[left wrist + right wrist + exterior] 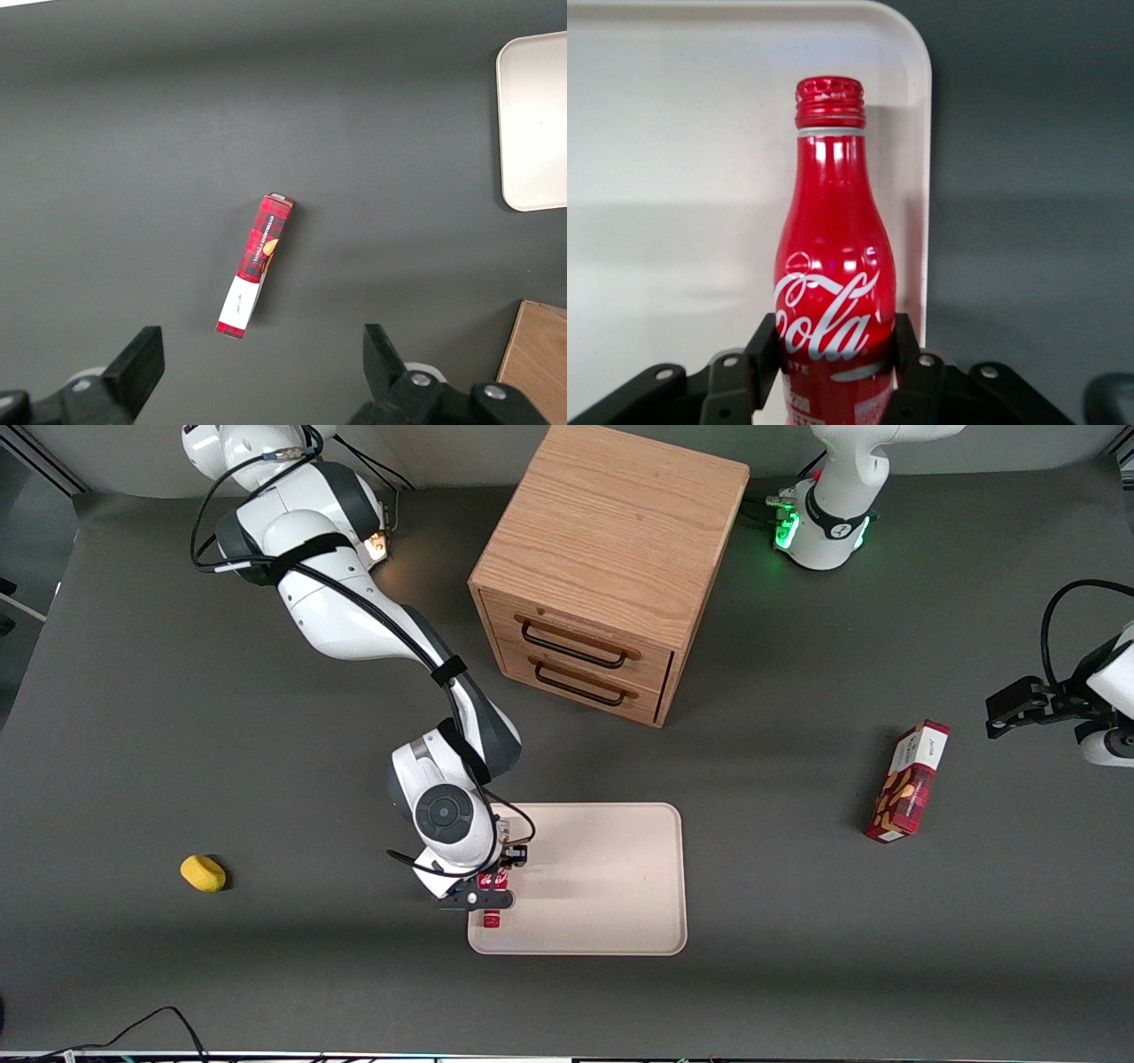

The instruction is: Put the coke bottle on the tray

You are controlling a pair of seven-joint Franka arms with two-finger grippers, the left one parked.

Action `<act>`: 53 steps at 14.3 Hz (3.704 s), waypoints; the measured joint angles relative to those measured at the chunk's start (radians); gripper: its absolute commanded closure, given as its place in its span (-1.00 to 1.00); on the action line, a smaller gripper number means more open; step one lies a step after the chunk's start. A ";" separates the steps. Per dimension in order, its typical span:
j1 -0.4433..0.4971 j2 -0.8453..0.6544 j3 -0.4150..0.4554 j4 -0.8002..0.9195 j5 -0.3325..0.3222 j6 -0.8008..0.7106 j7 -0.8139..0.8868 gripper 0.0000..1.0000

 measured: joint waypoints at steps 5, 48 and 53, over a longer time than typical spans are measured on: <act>-0.001 0.005 -0.002 0.009 0.000 0.001 -0.018 1.00; -0.088 -0.585 -0.002 -0.371 0.114 -0.325 -0.072 -1.00; -0.205 -0.978 -0.004 -0.734 0.116 -0.363 -0.250 -1.00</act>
